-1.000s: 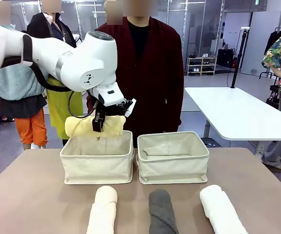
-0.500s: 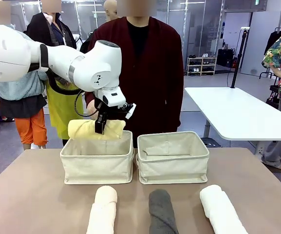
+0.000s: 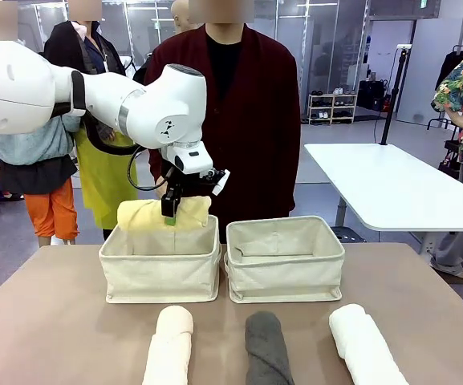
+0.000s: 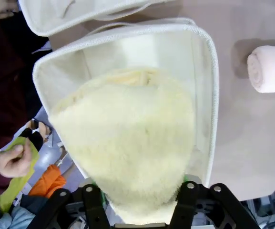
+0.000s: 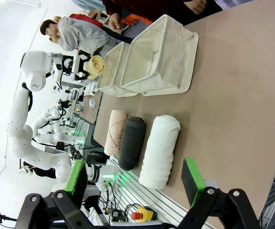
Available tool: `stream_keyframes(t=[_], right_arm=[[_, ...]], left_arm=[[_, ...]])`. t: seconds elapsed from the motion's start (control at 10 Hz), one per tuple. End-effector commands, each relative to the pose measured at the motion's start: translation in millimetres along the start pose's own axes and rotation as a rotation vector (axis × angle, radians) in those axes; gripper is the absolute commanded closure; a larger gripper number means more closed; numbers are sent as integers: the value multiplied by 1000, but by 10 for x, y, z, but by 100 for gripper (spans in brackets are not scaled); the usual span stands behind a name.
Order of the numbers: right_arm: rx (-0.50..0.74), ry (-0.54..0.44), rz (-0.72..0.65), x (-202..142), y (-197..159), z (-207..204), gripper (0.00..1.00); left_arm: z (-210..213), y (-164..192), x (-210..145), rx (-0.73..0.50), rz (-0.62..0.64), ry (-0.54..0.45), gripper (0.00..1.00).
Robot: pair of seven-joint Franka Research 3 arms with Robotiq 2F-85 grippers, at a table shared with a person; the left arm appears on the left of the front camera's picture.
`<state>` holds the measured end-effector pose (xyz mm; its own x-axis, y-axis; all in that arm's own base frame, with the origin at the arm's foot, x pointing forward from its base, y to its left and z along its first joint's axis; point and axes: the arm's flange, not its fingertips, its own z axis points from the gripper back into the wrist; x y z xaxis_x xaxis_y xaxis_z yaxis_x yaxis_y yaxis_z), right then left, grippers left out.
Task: Divide the towels into two baskets.
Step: Pick up one hotel-folded towel and place it in the Fabric basket indicated by the person.
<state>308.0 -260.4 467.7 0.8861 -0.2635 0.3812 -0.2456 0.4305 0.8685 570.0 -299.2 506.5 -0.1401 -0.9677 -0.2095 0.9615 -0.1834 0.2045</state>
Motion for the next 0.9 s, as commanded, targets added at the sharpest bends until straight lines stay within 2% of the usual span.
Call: stream_keyframes(t=[0.0, 0.4, 0.6, 0.7, 0.8], right_arm=[[7, 1, 17, -29, 22, 27, 0], [7, 1, 17, -29, 22, 27, 0], [7, 1, 17, -29, 22, 27, 0], [7, 1, 17, -29, 22, 27, 0], [7, 1, 17, -29, 22, 27, 0]], left_arm=[[75, -75, -56, -11, 3, -5, 0], [60, -174, -90, -26, 51, 32, 0], [101, -408, -196, -23, 130, 19, 0], [60, -70, -42, -19, 37, 18, 0], [60, -70, -42, -19, 37, 18, 0]])
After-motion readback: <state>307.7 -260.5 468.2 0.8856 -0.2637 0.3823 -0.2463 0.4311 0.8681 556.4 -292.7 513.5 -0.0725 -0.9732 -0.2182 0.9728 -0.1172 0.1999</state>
